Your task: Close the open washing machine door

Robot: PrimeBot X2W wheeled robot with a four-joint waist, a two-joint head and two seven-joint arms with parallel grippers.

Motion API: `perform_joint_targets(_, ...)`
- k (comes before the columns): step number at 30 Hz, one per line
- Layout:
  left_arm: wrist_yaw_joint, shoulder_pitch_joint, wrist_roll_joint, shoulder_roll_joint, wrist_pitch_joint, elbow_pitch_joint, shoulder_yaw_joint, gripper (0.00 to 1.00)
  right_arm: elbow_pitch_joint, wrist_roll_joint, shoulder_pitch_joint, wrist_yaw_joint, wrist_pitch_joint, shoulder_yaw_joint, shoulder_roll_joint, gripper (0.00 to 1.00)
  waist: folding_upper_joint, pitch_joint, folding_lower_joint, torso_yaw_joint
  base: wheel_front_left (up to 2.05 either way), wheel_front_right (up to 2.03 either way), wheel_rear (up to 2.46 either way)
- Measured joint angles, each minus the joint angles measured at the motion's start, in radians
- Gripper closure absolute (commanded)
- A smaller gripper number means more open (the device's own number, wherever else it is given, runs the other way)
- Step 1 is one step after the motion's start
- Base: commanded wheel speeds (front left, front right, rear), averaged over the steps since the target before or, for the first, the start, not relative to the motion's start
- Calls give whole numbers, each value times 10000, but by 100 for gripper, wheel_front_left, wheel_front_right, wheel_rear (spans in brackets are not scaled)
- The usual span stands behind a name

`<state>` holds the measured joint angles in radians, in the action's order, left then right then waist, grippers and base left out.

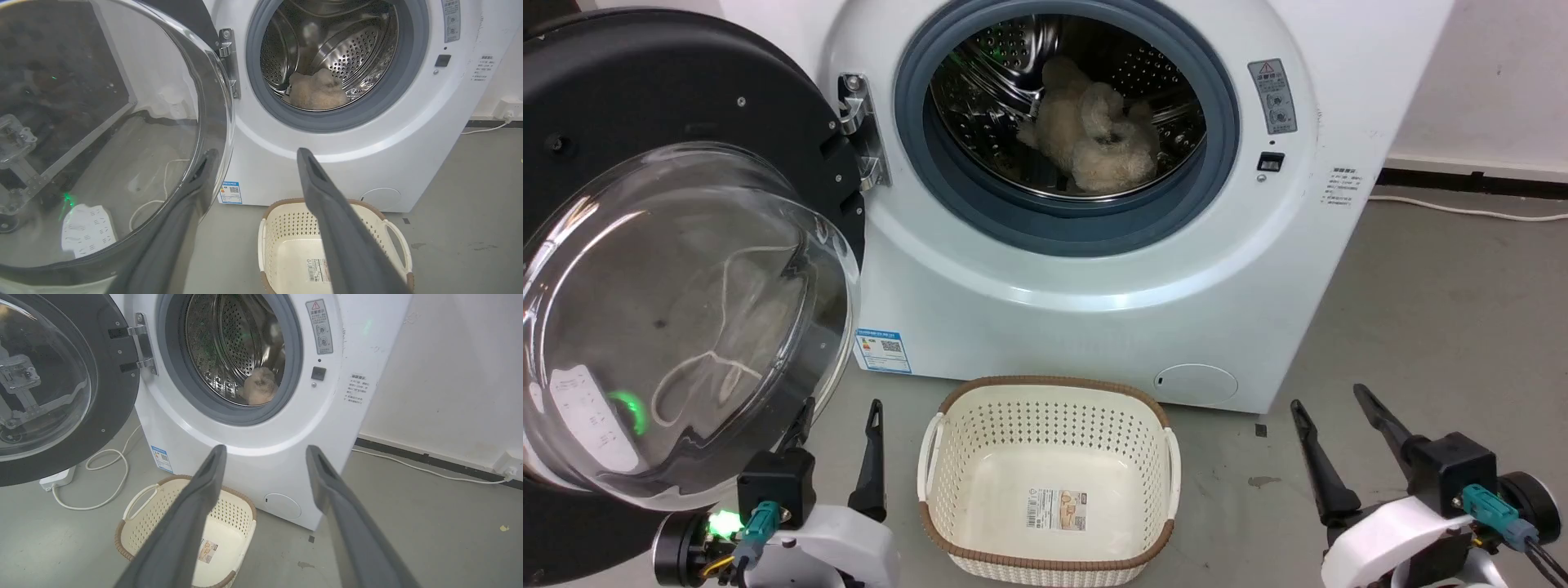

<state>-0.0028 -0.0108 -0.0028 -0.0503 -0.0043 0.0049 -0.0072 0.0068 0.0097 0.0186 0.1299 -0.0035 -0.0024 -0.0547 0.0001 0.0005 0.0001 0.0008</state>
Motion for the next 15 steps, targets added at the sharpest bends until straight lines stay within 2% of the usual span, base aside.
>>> perform_joint_targets(15, 10, -1, 2, -104, -343, -2, -232, 0, 44, 44, -5, 0, -347, -12, 0, 0, 0, -82, 0, 512, 0, 0, 0)
